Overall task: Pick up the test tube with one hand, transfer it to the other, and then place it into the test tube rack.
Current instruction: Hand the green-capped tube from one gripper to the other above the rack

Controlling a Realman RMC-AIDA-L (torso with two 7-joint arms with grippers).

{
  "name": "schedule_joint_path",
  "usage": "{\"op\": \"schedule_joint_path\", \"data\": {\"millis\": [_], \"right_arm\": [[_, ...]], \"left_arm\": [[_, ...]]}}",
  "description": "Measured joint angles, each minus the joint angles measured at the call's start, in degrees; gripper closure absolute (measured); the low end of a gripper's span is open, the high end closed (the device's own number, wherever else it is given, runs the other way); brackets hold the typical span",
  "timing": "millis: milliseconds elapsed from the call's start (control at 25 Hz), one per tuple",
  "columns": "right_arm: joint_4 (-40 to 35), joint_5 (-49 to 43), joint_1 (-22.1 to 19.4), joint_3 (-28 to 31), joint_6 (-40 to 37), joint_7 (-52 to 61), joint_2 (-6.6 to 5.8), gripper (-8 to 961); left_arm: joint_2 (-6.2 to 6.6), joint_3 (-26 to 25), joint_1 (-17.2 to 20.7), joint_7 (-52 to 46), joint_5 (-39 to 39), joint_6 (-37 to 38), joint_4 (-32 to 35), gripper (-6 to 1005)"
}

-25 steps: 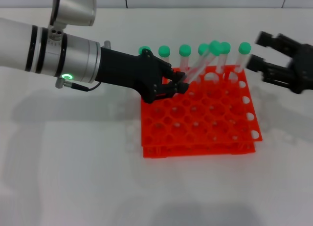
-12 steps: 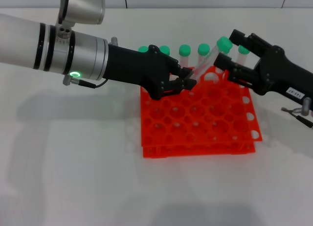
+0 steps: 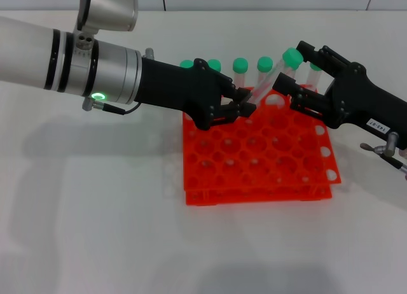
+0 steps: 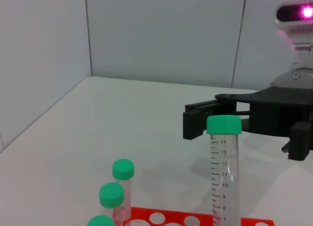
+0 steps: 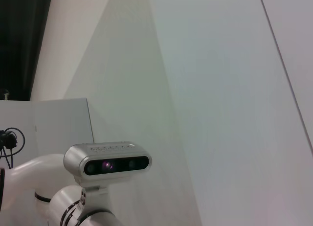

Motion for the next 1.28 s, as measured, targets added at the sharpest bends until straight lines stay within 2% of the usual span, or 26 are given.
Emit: {"op": "schedule_joint_path", "data": {"millis": [240, 360, 560, 800, 1280], "right_arm": [[0.49, 0.05, 0.78, 0.07, -0.02, 0.16, -0.01, 119], [0.9, 0.09, 1.17, 0.07, -0.05, 0.19, 0.0, 224], [1.44, 0.78, 1.68, 0.05, 0.37, 0.88, -0.01, 237], [1.4, 0.89, 1.82, 0.05, 0.83, 1.58, -0.01, 300], [1.48, 1.01, 1.57, 0.05, 1.23, 1.42, 0.0, 579]], "left_arm": [[-0.11, 0.14, 0.0, 0.36, 0.01, 0.0, -0.25, 796], [-0.14, 0.17, 0.04, 0.42, 0.01, 0.0, -0.29, 796], [-0.27, 0.05, 0.06, 0.55, 0.01, 0.0, -0.37, 795], [-0.46, 0.27, 0.09, 0.61, 0.0, -0.02, -0.44, 794], [-0.72, 0.38, 0.46, 0.64, 0.12, -0.96, -0.42, 793]]}}
